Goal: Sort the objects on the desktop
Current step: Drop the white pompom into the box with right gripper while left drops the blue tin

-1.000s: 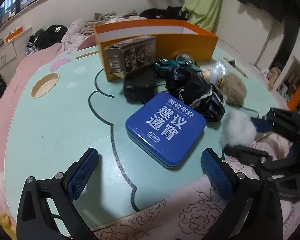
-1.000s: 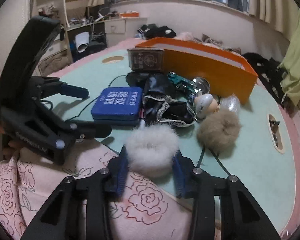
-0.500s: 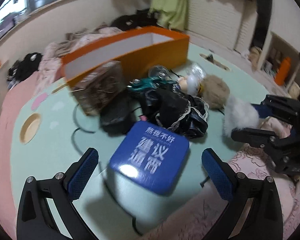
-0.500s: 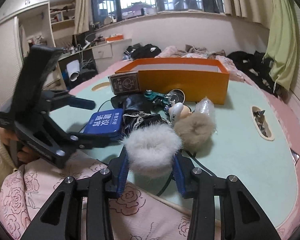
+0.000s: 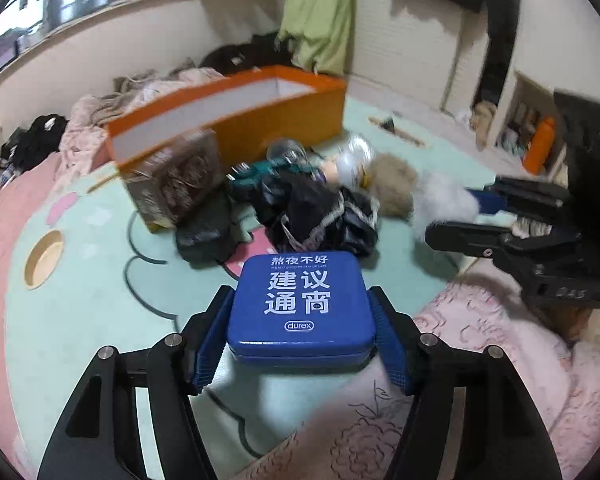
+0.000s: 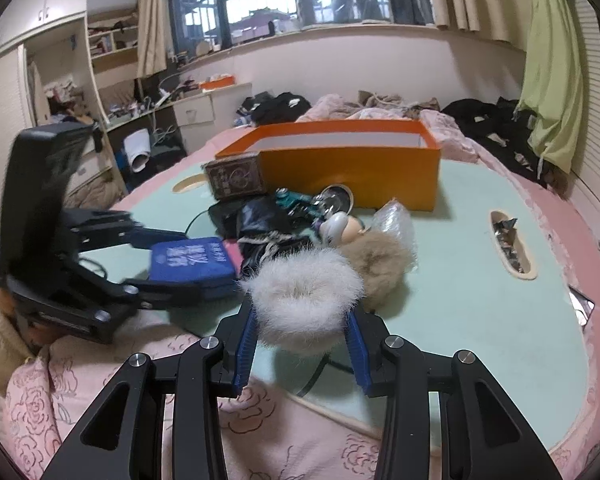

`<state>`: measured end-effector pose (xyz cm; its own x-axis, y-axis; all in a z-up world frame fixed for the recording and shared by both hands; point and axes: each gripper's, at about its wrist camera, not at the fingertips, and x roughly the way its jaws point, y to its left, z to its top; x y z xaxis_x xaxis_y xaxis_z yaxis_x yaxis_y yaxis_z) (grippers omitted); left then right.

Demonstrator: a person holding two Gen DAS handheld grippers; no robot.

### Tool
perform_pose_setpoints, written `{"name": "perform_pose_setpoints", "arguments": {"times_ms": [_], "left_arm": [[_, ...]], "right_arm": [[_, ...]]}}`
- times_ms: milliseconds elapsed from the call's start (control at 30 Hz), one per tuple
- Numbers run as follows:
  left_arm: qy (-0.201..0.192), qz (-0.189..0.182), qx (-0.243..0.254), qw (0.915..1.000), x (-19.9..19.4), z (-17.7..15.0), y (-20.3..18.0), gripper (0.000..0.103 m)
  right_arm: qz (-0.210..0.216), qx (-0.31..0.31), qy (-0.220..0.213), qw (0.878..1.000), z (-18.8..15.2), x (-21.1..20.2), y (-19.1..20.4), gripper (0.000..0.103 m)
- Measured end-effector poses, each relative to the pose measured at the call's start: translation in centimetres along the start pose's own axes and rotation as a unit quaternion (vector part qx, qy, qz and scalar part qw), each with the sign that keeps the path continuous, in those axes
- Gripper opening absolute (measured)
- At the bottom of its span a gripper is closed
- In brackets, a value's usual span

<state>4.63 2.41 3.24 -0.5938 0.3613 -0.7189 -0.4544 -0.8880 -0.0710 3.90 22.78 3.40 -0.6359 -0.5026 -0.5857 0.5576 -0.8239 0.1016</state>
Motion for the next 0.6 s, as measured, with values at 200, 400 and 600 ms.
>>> {"name": "perform_pose_setpoints", "arguments": {"times_ms": [200, 400, 600], "left_arm": [[-0.06, -0.012, -0.049, 0.9969, -3.3, 2.7, 1.5, 0.066], [-0.096, 0.024, -0.051, 0.9938, -3.6, 8.4, 2.7, 0.066], [-0.079, 0.077, -0.082, 0.9905, 1.6, 14.5, 5.3, 0.066]], "right_arm": [[-0.011, 0.031, -0.009, 0.999, 3.4, -0.2, -1.5, 0.039], [-0.023, 0.062, -0.007, 0.998, 10.7, 2.1, -4.1, 0.039], [-0.034, 0.077, 0.045, 0.995, 15.9, 8.4, -5.7, 0.04]]}}
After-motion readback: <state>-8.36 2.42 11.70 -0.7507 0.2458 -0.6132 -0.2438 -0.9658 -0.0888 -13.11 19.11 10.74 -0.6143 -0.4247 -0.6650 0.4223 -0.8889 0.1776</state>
